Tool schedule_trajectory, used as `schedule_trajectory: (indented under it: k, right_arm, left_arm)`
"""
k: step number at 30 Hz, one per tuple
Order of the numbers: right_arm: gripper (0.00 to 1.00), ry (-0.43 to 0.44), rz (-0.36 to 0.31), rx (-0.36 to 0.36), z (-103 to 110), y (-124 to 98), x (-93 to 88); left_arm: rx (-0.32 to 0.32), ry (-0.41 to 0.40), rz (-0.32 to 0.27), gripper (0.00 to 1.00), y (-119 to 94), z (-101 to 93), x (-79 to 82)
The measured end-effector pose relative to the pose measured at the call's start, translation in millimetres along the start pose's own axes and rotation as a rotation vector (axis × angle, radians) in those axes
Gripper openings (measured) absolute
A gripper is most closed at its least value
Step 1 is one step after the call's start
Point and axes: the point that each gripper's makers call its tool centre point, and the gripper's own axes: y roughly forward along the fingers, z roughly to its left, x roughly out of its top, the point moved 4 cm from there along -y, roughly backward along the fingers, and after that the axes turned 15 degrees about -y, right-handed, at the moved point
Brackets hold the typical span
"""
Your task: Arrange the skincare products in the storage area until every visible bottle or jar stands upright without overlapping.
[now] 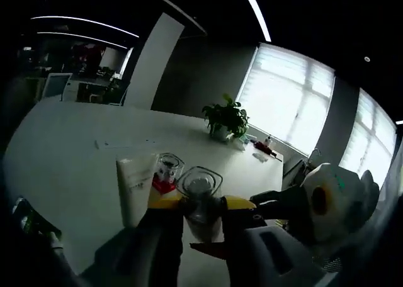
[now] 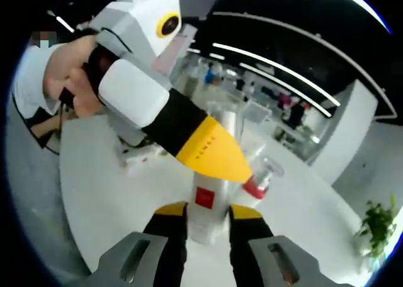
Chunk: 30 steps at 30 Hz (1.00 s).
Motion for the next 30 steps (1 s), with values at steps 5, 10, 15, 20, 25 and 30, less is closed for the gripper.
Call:
schedule_trajectory:
  k: [5, 10, 15, 20, 25, 30]
  right_arm:
    - [0.19, 0.022, 0.048, -0.031, 3, -4, -5.6]
    - [0.18, 0.021, 0.085, -0.074, 1, -10, -9.7]
    - [0.19, 0.004, 0.113, -0.099, 0, -10, -12.6]
    - [0.16, 0.029, 0.128, -0.103, 2, -8, -16.0]
    - [0.14, 0.093, 0.122, -0.094, 3, -5, -21.3]
    - [0.13, 0.154, 0.12, -0.067, 10, -2, -25.7]
  left_arm:
    - [0.009, -0.07, -0.025, 0.19, 4, -2.6, -5.9]
    - [0.007, -0.075, -0.052, 0.18, 7, -8.8, -11.0]
    - [0.024, -0.033, -0.066, 0.18, 9, -9.0, -14.7]
    - [0.02, -0.01, -0.05, 0.18, 11, -7.8, -18.9]
    - [0.026, 0.008, -0.04, 0.19, 14, -2.2, -21.5]
    - [0.036, 0.076, -0.021, 0.19, 14, -0.3, -25.7]
